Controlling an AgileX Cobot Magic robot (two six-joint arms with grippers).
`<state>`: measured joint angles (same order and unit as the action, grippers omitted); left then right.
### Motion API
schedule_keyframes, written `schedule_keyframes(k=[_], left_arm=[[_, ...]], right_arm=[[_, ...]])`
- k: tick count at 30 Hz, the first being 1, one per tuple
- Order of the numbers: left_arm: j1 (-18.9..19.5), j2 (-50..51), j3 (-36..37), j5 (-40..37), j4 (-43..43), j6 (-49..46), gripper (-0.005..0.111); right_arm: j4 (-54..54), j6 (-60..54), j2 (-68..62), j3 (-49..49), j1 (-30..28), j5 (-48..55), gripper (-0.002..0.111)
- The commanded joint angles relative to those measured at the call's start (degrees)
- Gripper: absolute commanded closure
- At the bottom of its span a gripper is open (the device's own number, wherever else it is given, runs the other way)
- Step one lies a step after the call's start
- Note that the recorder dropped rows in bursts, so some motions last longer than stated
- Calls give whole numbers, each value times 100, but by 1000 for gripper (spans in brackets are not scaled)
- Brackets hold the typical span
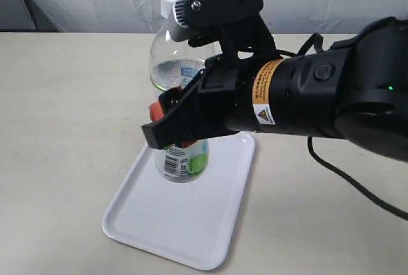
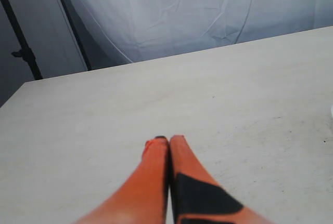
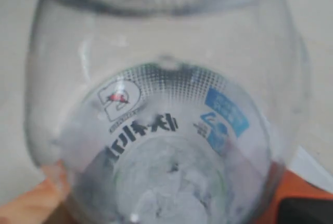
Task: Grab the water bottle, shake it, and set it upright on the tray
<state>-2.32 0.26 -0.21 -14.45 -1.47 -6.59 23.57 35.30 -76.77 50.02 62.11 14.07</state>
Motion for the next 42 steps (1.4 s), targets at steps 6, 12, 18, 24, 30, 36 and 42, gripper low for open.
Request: schedule_keyframes(k=[6, 12, 18, 24, 30, 36, 42], left_arm=[[-2, -26, 21, 77, -21, 6, 106], [-2, -26, 21, 77, -21, 6, 106], [-2, -26, 21, 77, -21, 6, 106], [-2, -26, 21, 77, -21, 6, 106], [-2, -26, 21, 77, -21, 6, 106], [-2, -26, 21, 77, -21, 6, 106], [-2, -26, 21, 77, -21, 6, 106]], right_arm=[[276, 270, 575, 529, -61, 582, 109], [524, 270, 807, 378, 47, 565, 109], [443, 270, 572, 7, 72, 1250, 109], [489, 270, 1139, 345, 72, 154, 109], [71, 326, 491, -82, 72, 650, 109], [757, 377, 1145, -46, 425, 122, 109], [2370, 1702, 1027, -283, 159, 797, 109]])
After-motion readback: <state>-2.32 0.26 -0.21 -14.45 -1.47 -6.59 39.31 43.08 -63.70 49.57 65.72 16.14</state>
